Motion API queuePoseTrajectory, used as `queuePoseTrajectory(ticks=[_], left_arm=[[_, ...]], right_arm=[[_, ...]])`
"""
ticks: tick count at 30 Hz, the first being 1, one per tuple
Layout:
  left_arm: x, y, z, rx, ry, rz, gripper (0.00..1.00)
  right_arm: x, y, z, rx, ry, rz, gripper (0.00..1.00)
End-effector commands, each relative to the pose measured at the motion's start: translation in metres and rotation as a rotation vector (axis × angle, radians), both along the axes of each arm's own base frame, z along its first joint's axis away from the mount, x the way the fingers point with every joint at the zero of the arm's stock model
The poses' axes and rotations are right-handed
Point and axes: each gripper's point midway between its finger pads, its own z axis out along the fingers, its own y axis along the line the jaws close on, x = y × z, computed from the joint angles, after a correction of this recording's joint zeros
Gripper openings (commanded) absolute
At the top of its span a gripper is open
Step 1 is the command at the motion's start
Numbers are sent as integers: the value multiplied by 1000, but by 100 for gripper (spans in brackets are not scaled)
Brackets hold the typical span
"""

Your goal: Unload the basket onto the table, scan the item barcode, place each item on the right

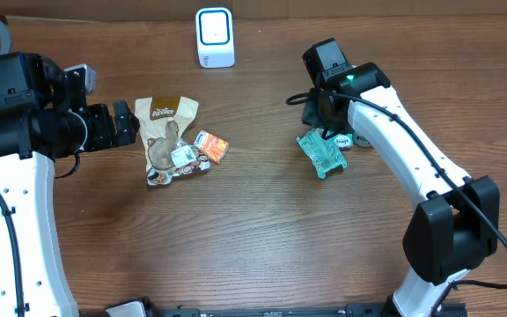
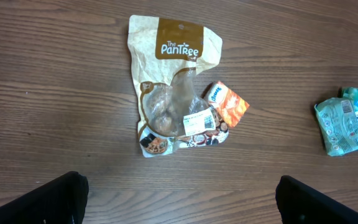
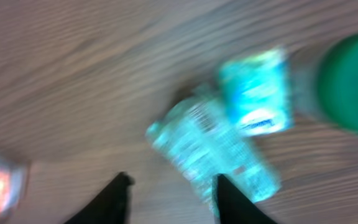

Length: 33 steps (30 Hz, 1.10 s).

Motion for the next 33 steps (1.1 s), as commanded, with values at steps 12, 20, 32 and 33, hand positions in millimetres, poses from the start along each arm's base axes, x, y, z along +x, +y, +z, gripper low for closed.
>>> queuePoseTrajectory(ticks=[12, 20, 32, 33], left_arm=[[1, -3, 3, -9, -7, -3, 100], [1, -3, 3, -9, -7, -3, 100], [1, -3, 3, -9, -8, -3, 99], [1, -3, 3, -9, -8, -3, 100]], right_arm=[[-48, 45, -73, 74, 214, 494, 21], [-46, 26, -114, -36, 234, 483, 20], [-24, -27, -118, -181, 194, 267, 19], [-22, -31, -118, -179, 196, 255, 19]])
